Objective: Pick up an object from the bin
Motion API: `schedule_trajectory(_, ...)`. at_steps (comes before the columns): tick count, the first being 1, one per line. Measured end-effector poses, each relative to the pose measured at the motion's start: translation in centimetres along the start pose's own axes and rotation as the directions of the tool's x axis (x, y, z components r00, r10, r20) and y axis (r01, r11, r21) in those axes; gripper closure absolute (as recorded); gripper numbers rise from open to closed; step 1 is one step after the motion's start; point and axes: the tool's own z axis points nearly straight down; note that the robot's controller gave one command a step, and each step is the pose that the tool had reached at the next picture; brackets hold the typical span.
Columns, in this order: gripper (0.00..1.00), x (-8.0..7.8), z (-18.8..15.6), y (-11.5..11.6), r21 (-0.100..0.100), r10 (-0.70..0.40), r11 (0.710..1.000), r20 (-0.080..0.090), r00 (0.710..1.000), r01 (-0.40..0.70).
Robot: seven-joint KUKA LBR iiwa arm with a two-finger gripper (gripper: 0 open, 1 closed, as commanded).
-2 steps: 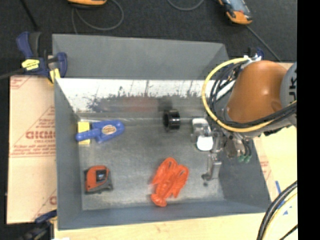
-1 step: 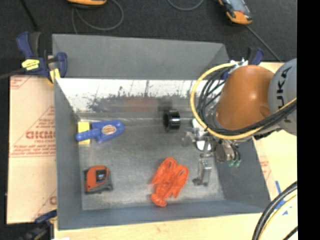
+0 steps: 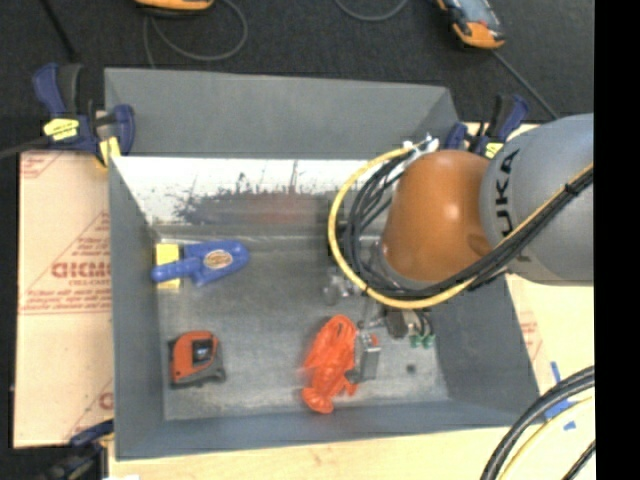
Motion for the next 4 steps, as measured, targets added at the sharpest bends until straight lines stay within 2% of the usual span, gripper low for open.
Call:
schedule_trajectory(1, 0.0, 0.2, 2.9, 2.0, -0.005, -0.017, 1.0, -0.001, 1.0, 0.017)
schedule_trajectory(3, 0.0, 0.8, 4.0, 0.0, -0.001, 0.015, 1.0, -0.003, 1.0, -0.015)
schedule_trajectory(4, 0.0, 2.0, -2.0, -2.2, -0.002, -0.041, 0.999, -0.01, 0.999, 0.041)
